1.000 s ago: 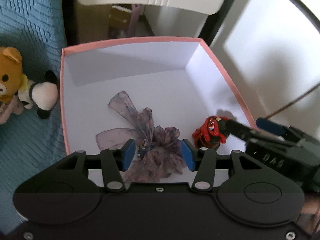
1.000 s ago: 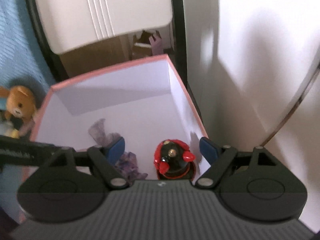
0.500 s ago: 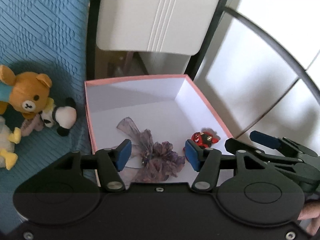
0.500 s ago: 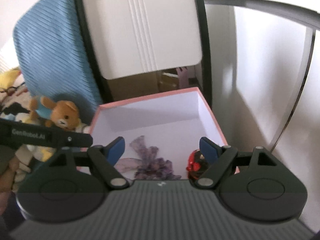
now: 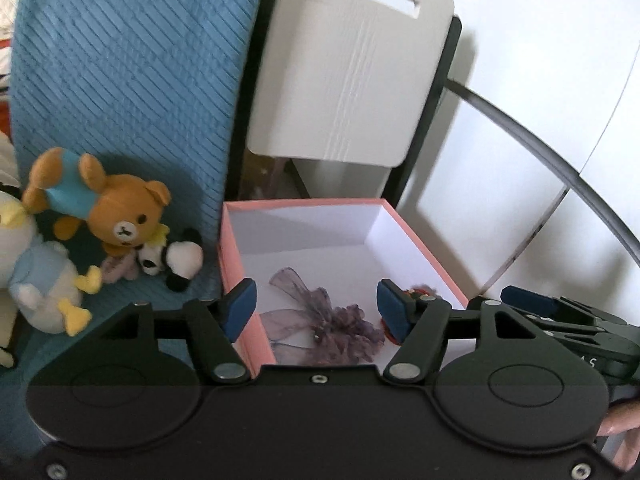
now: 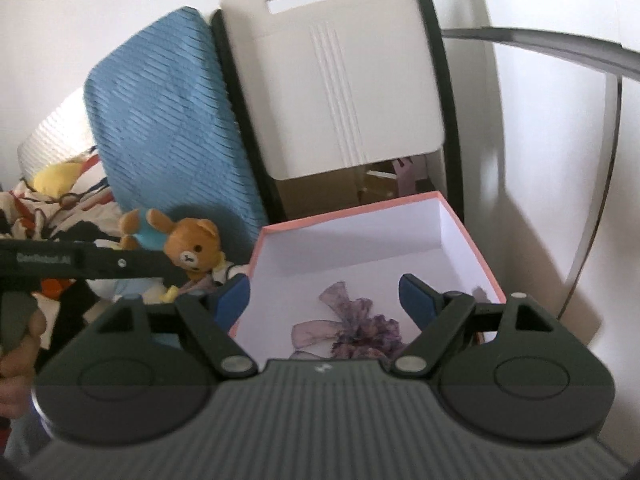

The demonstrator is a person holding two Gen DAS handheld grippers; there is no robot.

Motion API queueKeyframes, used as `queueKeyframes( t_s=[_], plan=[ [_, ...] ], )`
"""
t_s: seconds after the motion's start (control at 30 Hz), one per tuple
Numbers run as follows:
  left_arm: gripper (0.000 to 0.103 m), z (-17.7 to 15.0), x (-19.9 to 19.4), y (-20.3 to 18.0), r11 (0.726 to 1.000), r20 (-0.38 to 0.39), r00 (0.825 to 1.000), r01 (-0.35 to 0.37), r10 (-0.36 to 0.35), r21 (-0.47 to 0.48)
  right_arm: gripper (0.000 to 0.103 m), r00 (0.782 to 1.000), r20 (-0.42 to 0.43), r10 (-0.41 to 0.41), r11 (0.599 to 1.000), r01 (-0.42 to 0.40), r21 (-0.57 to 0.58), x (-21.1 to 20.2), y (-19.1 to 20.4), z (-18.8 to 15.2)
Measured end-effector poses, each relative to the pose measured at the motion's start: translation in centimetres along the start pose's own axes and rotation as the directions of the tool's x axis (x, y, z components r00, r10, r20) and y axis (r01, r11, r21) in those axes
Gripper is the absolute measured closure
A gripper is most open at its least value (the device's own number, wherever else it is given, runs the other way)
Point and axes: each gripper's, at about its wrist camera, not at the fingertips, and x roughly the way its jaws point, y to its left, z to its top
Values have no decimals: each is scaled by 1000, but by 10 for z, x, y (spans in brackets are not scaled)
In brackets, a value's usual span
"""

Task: Organize objects
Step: 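Withdraw both tools from the box back toward the cushion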

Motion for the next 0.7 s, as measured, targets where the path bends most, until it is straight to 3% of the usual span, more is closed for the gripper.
queueKeyframes(
  t_s=[0.1, 0.27, 0.7],
  plan=[
    [38, -9, -13, 7, 999, 38, 998, -49, 49, 8, 20, 999, 36, 9, 999, -7, -41, -9, 11, -2],
    [37, -21, -34, 23, 998, 80, 995, -57, 59, -28, 20, 996, 76, 44, 996, -37, -86, -20, 32, -7],
    [31, -44, -94, 49, 985, 196, 966, -157, 167, -66, 20, 985, 68, 159, 977, -147, -155, -31, 93, -32]
  ],
)
